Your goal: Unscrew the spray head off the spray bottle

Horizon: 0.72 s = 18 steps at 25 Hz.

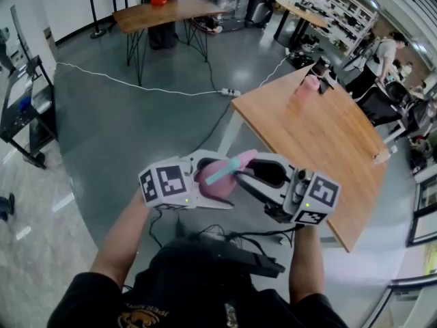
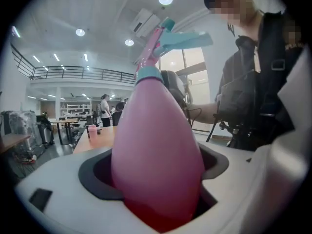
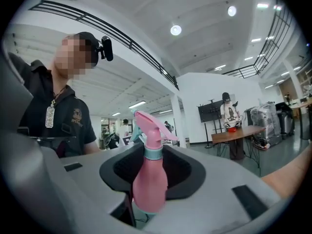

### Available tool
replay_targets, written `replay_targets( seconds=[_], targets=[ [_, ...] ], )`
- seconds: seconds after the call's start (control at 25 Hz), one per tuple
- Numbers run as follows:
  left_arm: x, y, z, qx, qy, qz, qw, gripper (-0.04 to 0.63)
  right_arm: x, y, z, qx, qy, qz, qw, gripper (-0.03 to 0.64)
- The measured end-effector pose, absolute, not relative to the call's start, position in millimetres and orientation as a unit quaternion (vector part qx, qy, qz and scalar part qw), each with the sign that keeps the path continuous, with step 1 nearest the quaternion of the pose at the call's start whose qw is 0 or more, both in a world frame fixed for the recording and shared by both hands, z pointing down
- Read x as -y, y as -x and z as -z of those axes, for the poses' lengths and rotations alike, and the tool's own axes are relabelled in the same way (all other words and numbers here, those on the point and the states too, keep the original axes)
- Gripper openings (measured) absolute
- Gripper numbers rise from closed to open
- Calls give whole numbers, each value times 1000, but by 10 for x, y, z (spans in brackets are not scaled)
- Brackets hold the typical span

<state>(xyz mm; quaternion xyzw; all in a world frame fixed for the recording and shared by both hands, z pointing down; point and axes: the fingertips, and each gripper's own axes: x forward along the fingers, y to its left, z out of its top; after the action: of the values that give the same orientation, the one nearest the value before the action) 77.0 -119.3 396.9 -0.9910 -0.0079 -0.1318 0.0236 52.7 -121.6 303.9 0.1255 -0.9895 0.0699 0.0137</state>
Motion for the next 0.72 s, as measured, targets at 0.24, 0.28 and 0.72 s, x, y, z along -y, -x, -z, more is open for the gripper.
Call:
replay_targets(
  seconds=[0.24, 0.28, 0.72],
  targets=[
    [1305, -804, -3969, -33, 991, 125, 24, 437, 1296, -575, -3049, 985, -160, -62, 16, 137],
    [1399, -807, -3991, -59, 990, 128, 24, 437, 1360, -599, -3065, 981, -182, -67, 15, 137],
    [1970, -679, -4177, -269, 947, 173, 24, 437, 1678, -710, -3202, 930, -338, -143, -19, 146]
  ],
)
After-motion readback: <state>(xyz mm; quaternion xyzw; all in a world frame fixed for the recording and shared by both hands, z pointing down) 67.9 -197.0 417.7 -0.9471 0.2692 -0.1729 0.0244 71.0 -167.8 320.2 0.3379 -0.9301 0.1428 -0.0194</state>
